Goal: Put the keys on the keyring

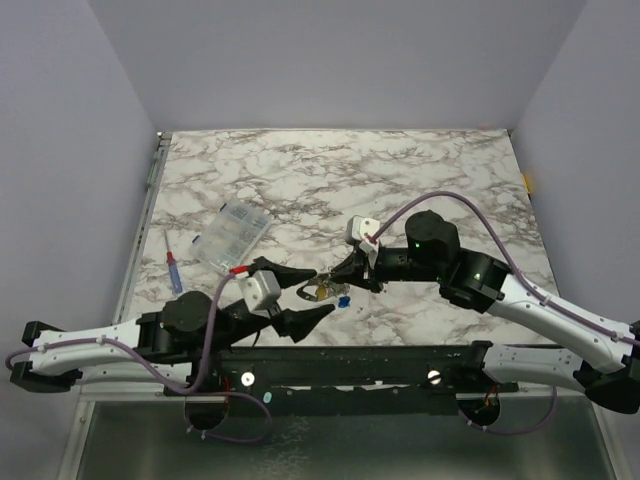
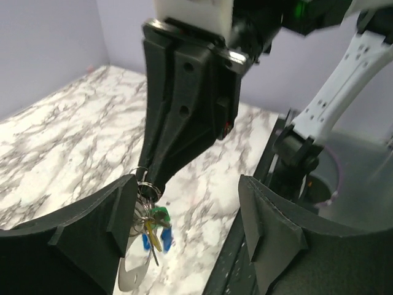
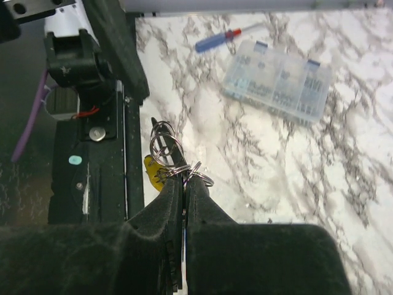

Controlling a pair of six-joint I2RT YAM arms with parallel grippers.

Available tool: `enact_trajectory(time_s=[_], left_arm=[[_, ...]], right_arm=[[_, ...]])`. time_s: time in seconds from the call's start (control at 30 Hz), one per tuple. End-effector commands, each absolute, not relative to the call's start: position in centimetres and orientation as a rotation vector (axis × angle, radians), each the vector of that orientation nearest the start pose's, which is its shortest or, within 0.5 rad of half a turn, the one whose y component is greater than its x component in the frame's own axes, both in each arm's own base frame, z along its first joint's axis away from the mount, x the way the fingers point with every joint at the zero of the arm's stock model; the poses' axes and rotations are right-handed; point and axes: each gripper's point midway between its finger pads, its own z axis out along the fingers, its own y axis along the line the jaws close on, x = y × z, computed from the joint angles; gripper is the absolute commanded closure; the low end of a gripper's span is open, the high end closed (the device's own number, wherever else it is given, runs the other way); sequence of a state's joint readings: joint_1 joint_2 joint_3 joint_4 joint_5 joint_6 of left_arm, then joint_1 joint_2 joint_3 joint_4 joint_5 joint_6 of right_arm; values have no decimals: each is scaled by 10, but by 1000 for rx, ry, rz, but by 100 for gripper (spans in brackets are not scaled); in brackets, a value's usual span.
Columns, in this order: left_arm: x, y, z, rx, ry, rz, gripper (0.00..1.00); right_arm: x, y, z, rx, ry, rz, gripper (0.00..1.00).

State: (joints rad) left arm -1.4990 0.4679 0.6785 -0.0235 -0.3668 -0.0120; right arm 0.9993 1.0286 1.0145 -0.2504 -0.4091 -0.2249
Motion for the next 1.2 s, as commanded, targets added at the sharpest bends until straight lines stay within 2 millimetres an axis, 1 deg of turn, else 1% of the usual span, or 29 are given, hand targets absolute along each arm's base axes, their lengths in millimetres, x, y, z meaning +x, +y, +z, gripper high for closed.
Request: enact_trajectory(time_s=[0.0,0.1,0.17,0.3,0.43,0.57,0.7,0.9,0.97,1.03,1.17], left_arm=[[85,-270,312,950,1335,-805,26],[90,-279,301,1005,1335,-728,24],[92,-281,300,1028,1319,-698,23],[97,-276,303,1045,1258,-640,21],[96,-271,297,1100,1129,-585,22],[93,-267,297,1124,1036,-564,22],[90,-273,296,1178,992,-547,23],[82,-287,315,1196,959,-588,28],[82,-291,319,1193,965,-602,31],[82,-294,319,1197,972,-599,37],[85,-302,310,1230,979,-562,49]], right_arm=[[145,317,288,-1302,1517,855,99],[138,315,292,-1301,1507,893,99],[134,313,295,-1299,1494,908,99],[127,309,302,-1303,1467,931,99],[112,307,308,-1349,1406,986,99],[107,303,311,-1361,1365,993,99],[102,303,312,-1374,1346,1016,100],[101,304,310,-1386,1343,1024,100],[101,304,309,-1390,1346,1020,99],[101,303,308,-1396,1344,1018,99],[99,303,309,-1401,1339,1026,100]])
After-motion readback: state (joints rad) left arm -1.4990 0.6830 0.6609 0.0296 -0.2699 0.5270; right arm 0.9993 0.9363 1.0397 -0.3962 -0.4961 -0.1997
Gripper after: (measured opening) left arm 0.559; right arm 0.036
